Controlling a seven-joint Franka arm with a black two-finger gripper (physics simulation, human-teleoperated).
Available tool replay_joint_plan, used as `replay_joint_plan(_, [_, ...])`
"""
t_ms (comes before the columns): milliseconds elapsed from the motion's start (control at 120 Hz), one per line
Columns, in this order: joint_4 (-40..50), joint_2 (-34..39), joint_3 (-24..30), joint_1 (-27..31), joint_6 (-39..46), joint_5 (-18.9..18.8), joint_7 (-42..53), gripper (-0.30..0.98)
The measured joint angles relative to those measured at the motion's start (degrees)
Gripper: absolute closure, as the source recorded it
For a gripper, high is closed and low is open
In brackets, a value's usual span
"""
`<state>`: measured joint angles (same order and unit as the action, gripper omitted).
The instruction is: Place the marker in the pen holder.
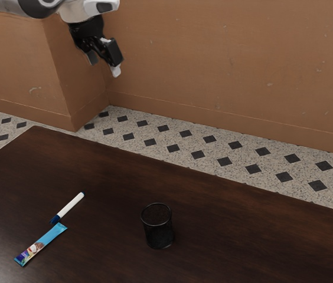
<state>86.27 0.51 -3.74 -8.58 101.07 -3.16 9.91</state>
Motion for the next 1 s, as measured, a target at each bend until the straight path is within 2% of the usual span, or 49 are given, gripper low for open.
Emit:
replay_joint_plan(100, [-1.2, 0.9, 0.0, -7.6, -4.6, -1.9, -3.3, 0.01])
replay_joint_plan(183, [1.8, 0.8, -0.4, -12.3, -6.6, -2.7, -5.7, 0.01])
replay_joint_plan(267, [8.3, 0.7, -2.3, -15.9, -7.7, -3.1, -7.7, 0.00])
replay_joint_plan(333, [15.7, 0.5, -3.2, -16.3, -8.1, -3.3, -9.1, 0.00])
replay_joint_plan(450, [25.2, -0.4, -3.6, -13.4, -5.6, -3.4, -11.2, 0.00])
replay_joint_plan(542, [28.1, -3.2, -3.6, -9.6, -2.8, -3.5, -12.2, 0.00])
replay_joint_plan(592, [28.7, -5.0, -3.6, -5.1, -1.1, -3.5, -12.5, 0.00])
replay_joint_plan(675, [29.0, -7.9, -3.6, 6.1, 1.7, -3.3, -12.5, 0.00])
replay_joint_plan(717, [29.1, -9.4, -3.7, 8.9, 3.1, -3.0, -12.4, 0.00])
replay_joint_plan(1000, [28.4, -16.9, -5.9, 11.4, 10.0, 0.9, -10.9, 0.00])
